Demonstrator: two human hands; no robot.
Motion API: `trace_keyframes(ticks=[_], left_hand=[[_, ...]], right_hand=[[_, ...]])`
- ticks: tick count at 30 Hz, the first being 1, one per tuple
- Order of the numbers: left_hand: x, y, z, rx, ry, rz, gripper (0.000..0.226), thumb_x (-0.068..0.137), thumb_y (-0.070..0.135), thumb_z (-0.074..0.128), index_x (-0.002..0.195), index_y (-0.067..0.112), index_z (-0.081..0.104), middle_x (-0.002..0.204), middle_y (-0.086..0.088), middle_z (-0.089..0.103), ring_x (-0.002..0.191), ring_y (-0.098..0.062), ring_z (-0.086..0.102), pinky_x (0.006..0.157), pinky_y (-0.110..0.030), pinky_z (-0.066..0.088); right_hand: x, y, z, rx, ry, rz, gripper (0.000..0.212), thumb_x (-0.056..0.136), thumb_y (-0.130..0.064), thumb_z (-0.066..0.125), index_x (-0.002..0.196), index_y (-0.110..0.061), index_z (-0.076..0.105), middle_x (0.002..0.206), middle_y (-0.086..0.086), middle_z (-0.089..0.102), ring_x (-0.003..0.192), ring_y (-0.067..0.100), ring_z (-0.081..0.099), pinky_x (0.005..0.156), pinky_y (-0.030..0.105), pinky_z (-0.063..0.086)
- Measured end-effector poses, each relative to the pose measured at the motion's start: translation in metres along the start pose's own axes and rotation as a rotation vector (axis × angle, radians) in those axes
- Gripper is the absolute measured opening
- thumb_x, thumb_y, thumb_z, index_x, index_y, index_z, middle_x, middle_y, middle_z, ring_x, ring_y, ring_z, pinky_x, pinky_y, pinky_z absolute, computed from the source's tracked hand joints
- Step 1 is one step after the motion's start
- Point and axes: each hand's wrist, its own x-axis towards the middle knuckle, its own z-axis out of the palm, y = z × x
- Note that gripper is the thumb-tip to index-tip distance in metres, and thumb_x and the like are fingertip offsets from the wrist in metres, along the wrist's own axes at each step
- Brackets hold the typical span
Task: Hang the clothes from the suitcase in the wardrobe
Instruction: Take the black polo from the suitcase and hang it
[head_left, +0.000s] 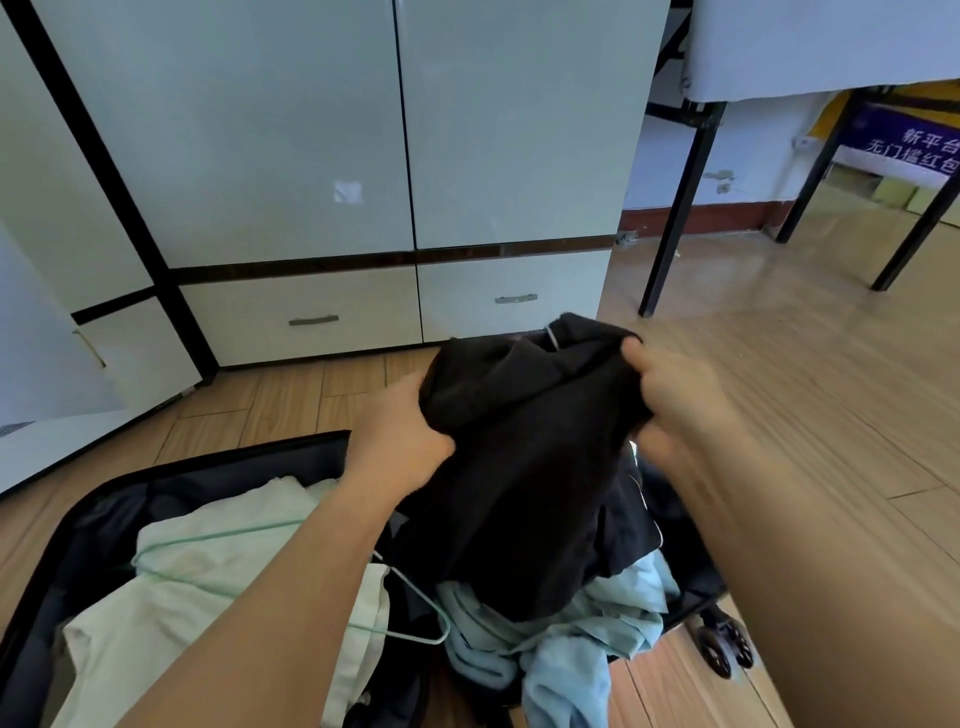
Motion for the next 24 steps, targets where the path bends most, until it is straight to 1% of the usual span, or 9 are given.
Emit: trace_keyframes(ticks=[2, 5, 7, 10, 12, 14, 17, 20, 24], left_hand=[[0.0, -0.01, 0.001, 0.179, 0.101, -0.07, 0.045, 0.079, 0.007, 0.064, 0.12, 0.025, 0.057, 0.108, 0.002, 0.059, 0.095, -0.02, 0.057, 0.077, -0.035, 0.049], [0.001, -0.012, 0.0, 0.439, 0.103, -0.059, 0.064, 0.08, 0.02, 0.071, 0.137, 0.025, 0.043, 0.128, -0.003, 0.047, 0.114, -0.022, 0.047, 0.092, -0.037, 0.043], [0.0, 0.006, 0.0, 0.154, 0.015, 0.003, 0.051, 0.079, 0.033, 0.075, 0.124, 0.024, 0.051, 0.114, 0.001, 0.054, 0.101, -0.015, 0.054, 0.082, -0.031, 0.048], [-0.01, 0.041, 0.004, -0.565, -0.277, -0.27, 0.047, 0.083, 0.054, 0.065, 0.109, 0.015, 0.061, 0.091, -0.001, 0.067, 0.072, -0.012, 0.063, 0.059, -0.025, 0.051], [-0.014, 0.05, 0.009, -0.709, -0.412, -0.401, 0.05, 0.081, 0.058, 0.064, 0.107, 0.016, 0.063, 0.095, -0.007, 0.072, 0.081, -0.02, 0.07, 0.065, -0.032, 0.059], [-0.014, 0.048, 0.014, -0.831, -0.422, -0.427, 0.039, 0.082, 0.042, 0.07, 0.11, 0.014, 0.066, 0.095, -0.007, 0.074, 0.087, -0.025, 0.071, 0.072, -0.038, 0.06], [-0.006, 0.042, 0.011, -1.081, -0.248, -0.449, 0.012, 0.09, 0.012, 0.063, 0.101, 0.007, 0.063, 0.089, -0.008, 0.071, 0.084, -0.021, 0.069, 0.069, -0.036, 0.057], [0.001, 0.035, -0.002, -1.343, -0.125, -0.467, 0.003, 0.093, 0.006, 0.058, 0.091, 0.007, 0.058, 0.088, -0.01, 0.067, 0.088, -0.023, 0.067, 0.074, -0.041, 0.056], [-0.001, 0.028, -0.005, -1.226, -0.219, -0.331, 0.006, 0.095, 0.006, 0.054, 0.095, 0.006, 0.06, 0.095, -0.013, 0.069, 0.09, -0.024, 0.071, 0.08, -0.042, 0.057]], right_hand=[[0.001, -0.011, -0.007, 0.052, 0.074, 0.001, 0.017, 0.096, -0.017, 0.057, 0.081, -0.008, 0.062, 0.09, 0.009, 0.068, 0.079, 0.02, 0.064, 0.073, 0.034, 0.054], [-0.006, -0.014, -0.013, -0.018, 0.008, -0.038, 0.016, 0.094, -0.017, 0.06, 0.083, -0.007, 0.065, 0.082, 0.008, 0.071, 0.074, 0.019, 0.068, 0.071, 0.033, 0.057], [-0.011, -0.012, -0.012, -0.106, -0.123, -0.072, 0.016, 0.092, -0.021, 0.063, 0.081, -0.009, 0.064, 0.075, 0.004, 0.07, 0.067, 0.014, 0.066, 0.061, 0.028, 0.055], [-0.018, -0.01, -0.007, -0.127, -0.404, -0.081, 0.016, 0.083, -0.021, 0.068, 0.073, -0.012, 0.06, 0.063, -0.001, 0.063, 0.055, 0.009, 0.058, 0.05, 0.02, 0.049], [-0.023, -0.009, -0.006, -0.155, -0.629, -0.057, 0.012, 0.075, -0.018, 0.068, 0.069, -0.01, 0.061, 0.064, 0.002, 0.061, 0.056, 0.01, 0.058, 0.053, 0.019, 0.05], [-0.024, -0.005, -0.008, -0.224, -0.756, -0.029, 0.011, 0.071, -0.014, 0.068, 0.063, -0.01, 0.061, 0.062, 0.002, 0.06, 0.054, 0.01, 0.057, 0.053, 0.018, 0.049], [-0.014, 0.002, -0.013, -0.244, -0.626, -0.035, 0.013, 0.081, -0.017, 0.065, 0.071, -0.012, 0.059, 0.072, 0.002, 0.065, 0.066, 0.011, 0.062, 0.064, 0.022, 0.052], [-0.005, 0.002, -0.022, -0.072, -0.498, 0.026, 0.02, 0.09, -0.019, 0.057, 0.074, -0.011, 0.053, 0.061, 0.002, 0.058, 0.052, 0.008, 0.057, 0.053, 0.022, 0.053], [-0.009, 0.015, -0.021, -0.298, -0.567, 0.228, 0.048, 0.081, -0.052, 0.058, 0.091, -0.006, 0.066, 0.063, 0.005, 0.063, 0.051, 0.013, 0.06, 0.048, 0.025, 0.053]])
